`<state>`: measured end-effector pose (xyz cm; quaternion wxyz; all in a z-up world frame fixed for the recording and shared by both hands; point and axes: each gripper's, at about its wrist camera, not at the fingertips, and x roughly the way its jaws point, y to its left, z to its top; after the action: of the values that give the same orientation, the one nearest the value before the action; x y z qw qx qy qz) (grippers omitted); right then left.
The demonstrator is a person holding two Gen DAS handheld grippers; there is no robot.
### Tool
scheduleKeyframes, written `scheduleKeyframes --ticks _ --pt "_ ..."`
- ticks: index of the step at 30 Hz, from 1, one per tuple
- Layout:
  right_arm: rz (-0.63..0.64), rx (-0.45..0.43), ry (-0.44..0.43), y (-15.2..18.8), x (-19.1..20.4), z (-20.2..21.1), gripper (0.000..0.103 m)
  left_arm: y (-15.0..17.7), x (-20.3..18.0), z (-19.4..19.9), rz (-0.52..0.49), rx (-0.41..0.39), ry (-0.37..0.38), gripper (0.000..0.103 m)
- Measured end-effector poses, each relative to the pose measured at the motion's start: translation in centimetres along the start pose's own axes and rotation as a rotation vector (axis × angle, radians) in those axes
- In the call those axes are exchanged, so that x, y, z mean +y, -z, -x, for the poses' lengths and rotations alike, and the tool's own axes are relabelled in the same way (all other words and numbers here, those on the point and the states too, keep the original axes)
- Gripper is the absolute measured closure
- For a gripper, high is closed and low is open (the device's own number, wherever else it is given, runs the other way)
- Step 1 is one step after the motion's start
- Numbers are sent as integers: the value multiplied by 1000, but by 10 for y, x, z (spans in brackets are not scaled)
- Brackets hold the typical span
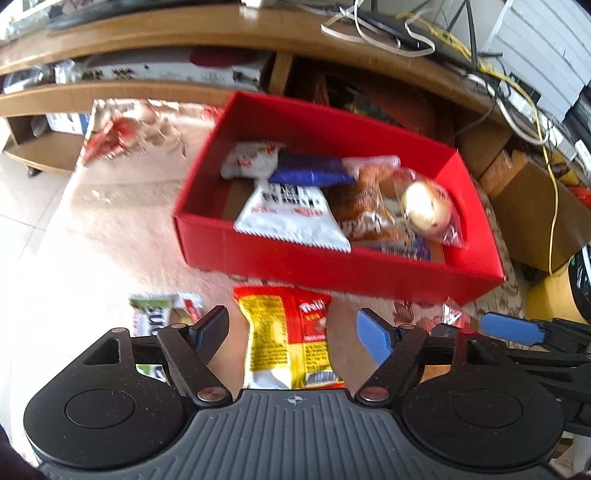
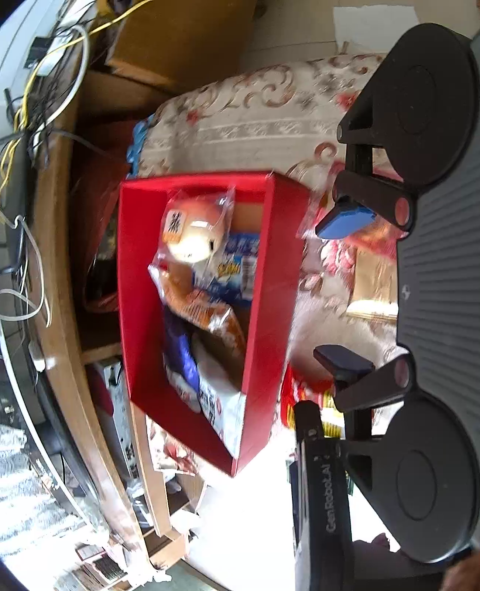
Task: Organize snacks
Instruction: 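Withdraw both grippers from the box toward the remaining snacks, then grasp the Trolli packet with the left gripper while the right grasps the pink cake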
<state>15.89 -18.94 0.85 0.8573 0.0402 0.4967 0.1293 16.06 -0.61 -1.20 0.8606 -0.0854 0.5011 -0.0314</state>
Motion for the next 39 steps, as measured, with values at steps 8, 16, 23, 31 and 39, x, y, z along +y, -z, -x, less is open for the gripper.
scheduleKeyframes --ticks 8,16,23,31,39 --pt "-26 36 8 6 -18 -8 37 7 -5 -38 21 85 -61 20" --pt "-52 79 29 9 -28 -21 33 12 -5 -43 -2 89 -77 31" --pt "-121 74 51 8 -42 -26 29 17 -1 -34 -13 91 -53 39" --pt "-155 112 99 12 -57 -39 29 21 -5 -33 -35 97 -28 39" --pt "-160 119 64 13 -55 -52 0 22 -7 -34 -46 104 -7 37"
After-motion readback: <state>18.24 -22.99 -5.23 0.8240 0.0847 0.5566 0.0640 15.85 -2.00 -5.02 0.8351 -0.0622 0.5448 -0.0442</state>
